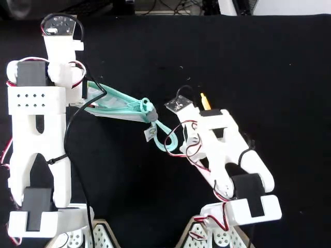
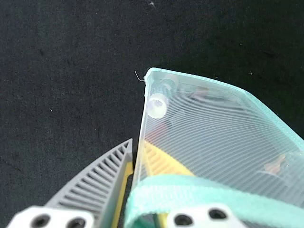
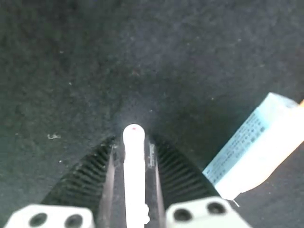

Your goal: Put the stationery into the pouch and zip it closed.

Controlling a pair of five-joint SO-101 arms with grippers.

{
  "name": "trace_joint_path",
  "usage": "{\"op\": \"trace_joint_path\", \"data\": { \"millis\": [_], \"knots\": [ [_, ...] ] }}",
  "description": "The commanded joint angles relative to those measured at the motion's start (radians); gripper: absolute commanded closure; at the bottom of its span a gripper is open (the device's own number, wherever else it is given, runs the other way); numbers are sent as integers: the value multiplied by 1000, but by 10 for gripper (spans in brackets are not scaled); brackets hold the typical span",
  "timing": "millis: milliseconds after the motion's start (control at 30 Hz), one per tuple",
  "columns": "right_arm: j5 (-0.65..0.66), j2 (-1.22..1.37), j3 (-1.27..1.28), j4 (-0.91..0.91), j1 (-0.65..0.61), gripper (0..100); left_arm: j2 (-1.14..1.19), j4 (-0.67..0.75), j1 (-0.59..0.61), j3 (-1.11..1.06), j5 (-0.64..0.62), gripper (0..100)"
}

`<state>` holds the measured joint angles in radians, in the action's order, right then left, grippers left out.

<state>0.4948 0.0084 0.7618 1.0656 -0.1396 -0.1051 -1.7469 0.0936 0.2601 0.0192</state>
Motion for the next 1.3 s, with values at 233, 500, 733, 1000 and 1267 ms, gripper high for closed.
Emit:
{"op": "trace_joint_path", "data": {
  "millis": [233,500,733,1000,1267],
  "knots": [
    [2,-647,-31,241,-15,986,8,5,7,-7,-3,970],
    [-193,-1101,-196,253,-23,985,8,5,7,-8,-3,970],
    [-377,-1233,-245,-83,-222,985,8,3,7,-8,-3,970],
    [-450,-1285,-245,-442,-443,985,8,3,7,-10,-3,970],
    [-477,-1211,-243,-629,-559,985,8,3,7,-10,-3,970]
  ]
}}
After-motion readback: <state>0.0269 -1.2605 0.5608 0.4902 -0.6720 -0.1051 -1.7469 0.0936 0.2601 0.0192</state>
